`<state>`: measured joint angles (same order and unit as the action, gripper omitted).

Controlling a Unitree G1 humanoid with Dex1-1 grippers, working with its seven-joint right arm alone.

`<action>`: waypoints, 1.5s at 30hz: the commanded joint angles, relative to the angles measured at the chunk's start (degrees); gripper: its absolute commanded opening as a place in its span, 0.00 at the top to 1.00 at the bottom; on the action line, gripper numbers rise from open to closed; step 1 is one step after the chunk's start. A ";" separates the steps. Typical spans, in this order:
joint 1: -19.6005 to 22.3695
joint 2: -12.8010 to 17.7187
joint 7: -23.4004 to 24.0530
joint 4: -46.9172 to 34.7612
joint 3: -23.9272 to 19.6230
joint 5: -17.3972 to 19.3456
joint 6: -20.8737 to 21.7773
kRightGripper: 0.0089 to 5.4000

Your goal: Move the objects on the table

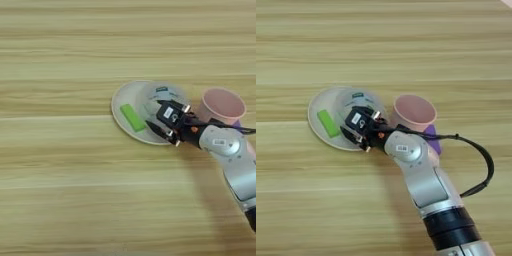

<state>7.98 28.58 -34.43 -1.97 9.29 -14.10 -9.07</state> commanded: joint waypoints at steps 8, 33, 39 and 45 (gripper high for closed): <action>2.27 0.28 0.49 -1.72 -0.69 1.09 1.75 0.63; 4.89 -1.87 2.94 -3.96 -3.14 2.69 4.87 0.73; 5.06 -1.93 2.64 -8.35 -3.46 2.73 3.14 0.75; 4.51 -2.90 1.84 -13.58 -2.38 3.30 0.53 0.75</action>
<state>8.43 25.54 -33.37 -10.71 8.11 -11.92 -9.01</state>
